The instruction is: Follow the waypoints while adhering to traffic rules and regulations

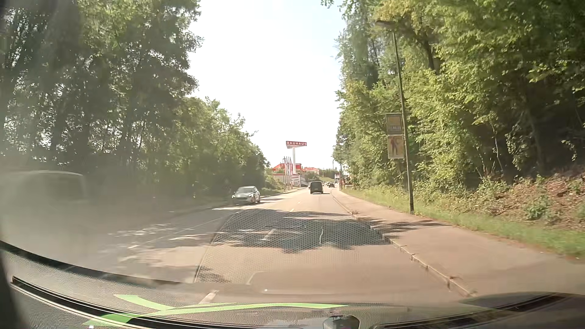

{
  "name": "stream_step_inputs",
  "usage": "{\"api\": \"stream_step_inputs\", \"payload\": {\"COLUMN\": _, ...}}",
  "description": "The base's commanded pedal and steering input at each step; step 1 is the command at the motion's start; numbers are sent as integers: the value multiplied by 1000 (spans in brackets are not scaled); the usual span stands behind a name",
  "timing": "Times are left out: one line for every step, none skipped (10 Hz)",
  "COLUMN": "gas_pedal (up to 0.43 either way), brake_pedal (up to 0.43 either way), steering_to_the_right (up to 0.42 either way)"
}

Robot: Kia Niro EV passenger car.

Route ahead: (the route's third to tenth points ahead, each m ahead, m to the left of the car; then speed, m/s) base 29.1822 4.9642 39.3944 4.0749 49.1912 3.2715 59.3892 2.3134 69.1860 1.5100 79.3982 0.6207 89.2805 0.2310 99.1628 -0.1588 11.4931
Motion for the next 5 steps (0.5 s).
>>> {"api": "stream_step_inputs", "payload": {"gas_pedal": 209, "brake_pedal": 0, "steering_to_the_right": -2}}
{"api": "stream_step_inputs", "payload": {"gas_pedal": 209, "brake_pedal": 0, "steering_to_the_right": -2}}
{"api": "stream_step_inputs", "payload": {"gas_pedal": 209, "brake_pedal": 0, "steering_to_the_right": -2}}
{"api": "stream_step_inputs", "payload": {"gas_pedal": 209, "brake_pedal": 0, "steering_to_the_right": -2}}
{"api": "stream_step_inputs", "payload": {"gas_pedal": 209, "brake_pedal": 0, "steering_to_the_right": -2}}
